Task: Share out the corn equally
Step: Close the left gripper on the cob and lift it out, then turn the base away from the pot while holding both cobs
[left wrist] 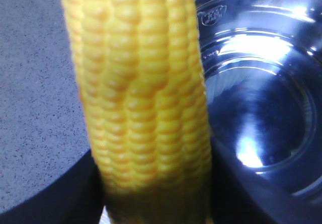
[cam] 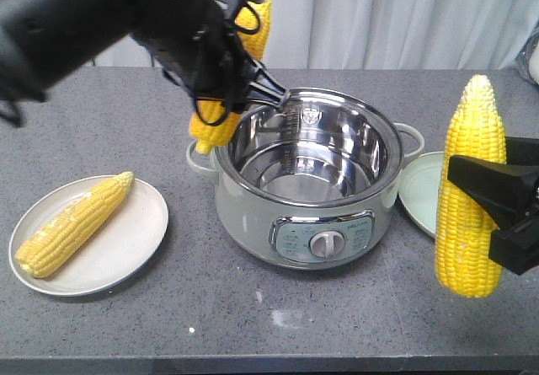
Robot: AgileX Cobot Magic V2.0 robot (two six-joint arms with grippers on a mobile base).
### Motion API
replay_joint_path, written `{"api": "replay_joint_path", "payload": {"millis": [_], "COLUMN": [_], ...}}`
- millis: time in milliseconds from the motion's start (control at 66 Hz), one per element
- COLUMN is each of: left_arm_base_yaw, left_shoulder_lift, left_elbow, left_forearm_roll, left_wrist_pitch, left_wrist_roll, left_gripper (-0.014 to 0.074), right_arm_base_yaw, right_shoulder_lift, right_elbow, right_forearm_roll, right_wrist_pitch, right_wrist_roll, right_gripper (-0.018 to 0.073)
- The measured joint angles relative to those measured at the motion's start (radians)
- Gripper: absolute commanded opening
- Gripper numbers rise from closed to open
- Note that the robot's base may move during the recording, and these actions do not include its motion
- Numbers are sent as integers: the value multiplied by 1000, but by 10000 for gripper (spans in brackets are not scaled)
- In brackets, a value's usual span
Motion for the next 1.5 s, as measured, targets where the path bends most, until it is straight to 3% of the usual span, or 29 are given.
{"api": "replay_joint_path", "payload": {"millis": [242, 455, 667, 1091, 1500], "left_arm_base_yaw": [54, 94, 95, 95, 95], "left_shoulder_lift": [-255, -478, -682, -967, -1067], "left_elbow": [339, 619, 847, 1152, 1235], "left_forearm_roll": [-72, -79, -80, -80, -80], "left_wrist_pitch": [-206, -377, -502, -550, -549], "left_wrist_roll": [56, 59, 59, 59, 60], "left_gripper": [227, 227, 227, 227, 227], "right_arm_base_yaw": [0, 0, 0, 0, 0], "right_shoulder_lift": [0, 0, 0, 0, 0], "right_elbow": [0, 0, 0, 0, 0], "right_forearm_roll": [0, 0, 0, 0, 0], "right_wrist_pitch": [0, 0, 0, 0, 1], "right_wrist_roll": [0, 0, 0, 0, 0], "right_gripper": [194, 194, 194, 194, 194]}}
